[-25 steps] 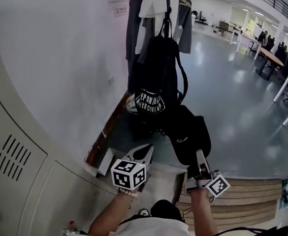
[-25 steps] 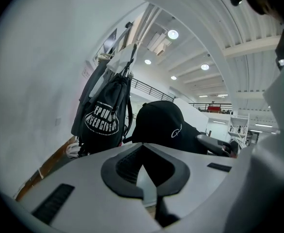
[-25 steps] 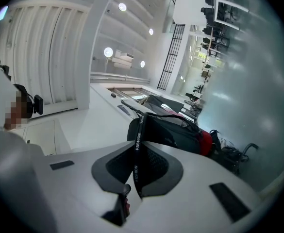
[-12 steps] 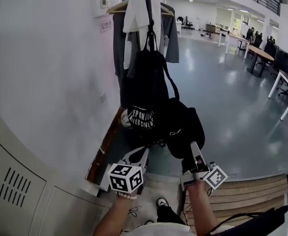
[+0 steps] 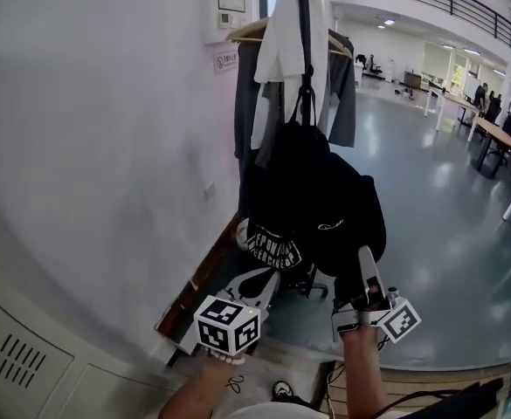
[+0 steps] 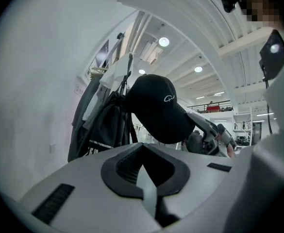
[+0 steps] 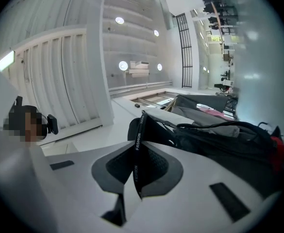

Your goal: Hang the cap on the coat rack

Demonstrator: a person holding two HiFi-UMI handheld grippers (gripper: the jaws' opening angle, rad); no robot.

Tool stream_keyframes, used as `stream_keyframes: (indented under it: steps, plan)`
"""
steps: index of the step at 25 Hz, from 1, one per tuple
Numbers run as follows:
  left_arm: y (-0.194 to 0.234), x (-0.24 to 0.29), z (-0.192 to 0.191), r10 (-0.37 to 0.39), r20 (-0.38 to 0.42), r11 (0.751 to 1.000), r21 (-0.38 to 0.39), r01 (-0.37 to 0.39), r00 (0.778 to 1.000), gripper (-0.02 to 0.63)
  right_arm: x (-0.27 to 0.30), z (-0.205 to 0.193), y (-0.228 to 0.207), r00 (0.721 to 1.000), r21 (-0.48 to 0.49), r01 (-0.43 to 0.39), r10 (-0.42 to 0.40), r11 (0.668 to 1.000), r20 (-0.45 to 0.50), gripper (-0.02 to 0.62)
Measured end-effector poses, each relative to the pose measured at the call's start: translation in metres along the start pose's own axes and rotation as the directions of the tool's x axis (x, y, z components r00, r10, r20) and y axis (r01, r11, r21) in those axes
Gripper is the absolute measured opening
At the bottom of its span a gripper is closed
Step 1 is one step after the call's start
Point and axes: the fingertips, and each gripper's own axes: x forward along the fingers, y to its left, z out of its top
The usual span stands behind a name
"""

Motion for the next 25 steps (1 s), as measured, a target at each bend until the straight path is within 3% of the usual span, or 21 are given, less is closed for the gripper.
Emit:
stream_keyframes:
  steps: [8, 16, 21, 25]
  plan:
    - [0.010, 0.028, 0.053, 0.028, 0.080, 0.995, 0.096, -0.035, 0.996, 0.003, 0.094, 0.046, 0.010, 0.966, 0.079, -0.260, 0.259, 0.962, 0.022, 0.020]
    - [0.033, 0.051, 0.086, 0.095, 0.133, 0.986, 0.122, -0.111, 0.987, 0.003, 0.184, 0.102, 0.014, 0.910, 0.142, -0.414, 0.405, 0.899, 0.085, 0.020]
    - [0.042, 0.057, 0.088, 0.121, 0.143, 0.984, 0.110, -0.137, 0.982, 0.003, 0.236, 0.129, 0.010, 0.882, 0.169, -0.470, 0.452, 0.866, 0.135, 0.020]
    - [0.054, 0.054, 0.080, 0.151, 0.140, 0.982, 0.088, -0.164, 0.979, 0.003, 0.264, 0.134, -0.022, 0.895, 0.220, -0.444, 0.415, 0.869, 0.166, 0.020]
